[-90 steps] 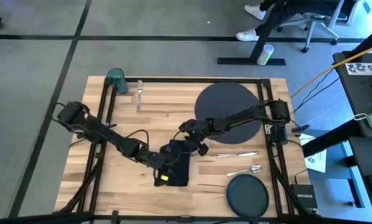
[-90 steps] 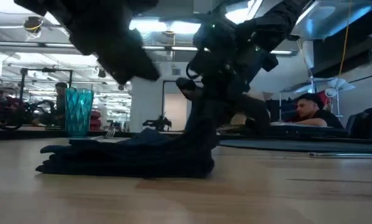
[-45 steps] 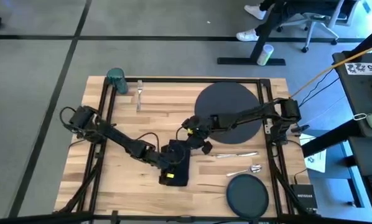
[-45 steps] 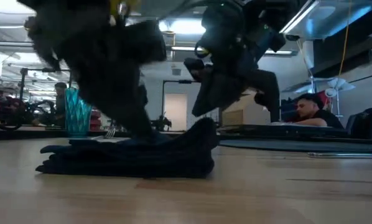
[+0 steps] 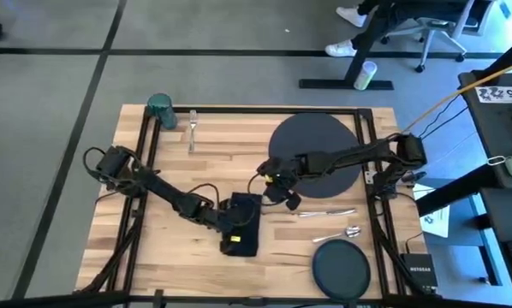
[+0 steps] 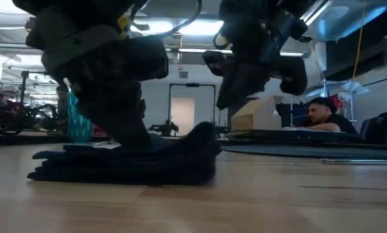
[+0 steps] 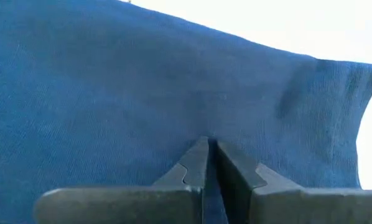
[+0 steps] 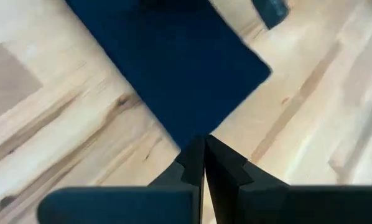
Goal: Set table place
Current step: Fold the black table napkin, then put the silver fork on top of the black table napkin
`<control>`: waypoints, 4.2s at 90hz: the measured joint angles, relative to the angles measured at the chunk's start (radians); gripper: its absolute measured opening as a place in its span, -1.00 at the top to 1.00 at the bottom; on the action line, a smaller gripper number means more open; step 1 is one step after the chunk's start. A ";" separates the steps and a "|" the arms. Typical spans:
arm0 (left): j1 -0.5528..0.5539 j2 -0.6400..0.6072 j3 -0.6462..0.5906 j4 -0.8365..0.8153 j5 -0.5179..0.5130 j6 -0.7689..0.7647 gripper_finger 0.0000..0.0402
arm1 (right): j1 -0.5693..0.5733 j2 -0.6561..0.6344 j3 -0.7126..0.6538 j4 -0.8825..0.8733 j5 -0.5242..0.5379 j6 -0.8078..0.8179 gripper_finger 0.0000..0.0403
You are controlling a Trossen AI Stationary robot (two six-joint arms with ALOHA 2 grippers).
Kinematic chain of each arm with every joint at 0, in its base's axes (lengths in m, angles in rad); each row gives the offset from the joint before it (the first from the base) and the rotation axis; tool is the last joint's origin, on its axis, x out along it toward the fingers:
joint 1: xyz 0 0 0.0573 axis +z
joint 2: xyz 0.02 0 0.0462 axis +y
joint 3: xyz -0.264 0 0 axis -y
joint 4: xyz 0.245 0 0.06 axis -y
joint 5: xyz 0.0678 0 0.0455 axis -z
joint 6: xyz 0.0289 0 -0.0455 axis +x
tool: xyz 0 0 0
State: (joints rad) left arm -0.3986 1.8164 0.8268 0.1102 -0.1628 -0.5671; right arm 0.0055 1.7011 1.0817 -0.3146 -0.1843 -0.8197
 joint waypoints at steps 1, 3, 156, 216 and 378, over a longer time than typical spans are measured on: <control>-0.001 -0.001 -0.001 0.000 -0.002 -0.004 0.93 | 0.000 -0.002 0.000 -0.005 0.000 0.000 1.00; -0.004 -0.003 -0.006 -0.001 -0.004 -0.012 0.93 | 0.000 -0.005 0.000 -0.010 0.000 0.000 1.00; -0.283 -0.555 -0.248 -0.299 -0.176 -0.402 0.93 | -0.008 -0.049 0.000 -0.147 0.061 -0.005 1.00; -0.473 -0.402 -0.247 -0.390 -0.111 -0.733 0.93 | -0.021 -0.049 0.000 -0.151 0.051 -0.024 1.00; 0.950 -0.459 -0.053 -0.742 -0.259 -0.231 0.42 | -0.019 -0.049 0.000 -0.042 0.007 -0.068 1.00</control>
State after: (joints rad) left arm 0.5514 1.3575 0.7738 -0.6314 -0.4213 -0.7982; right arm -0.0135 1.6516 1.0817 -0.3561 -0.1776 -0.8875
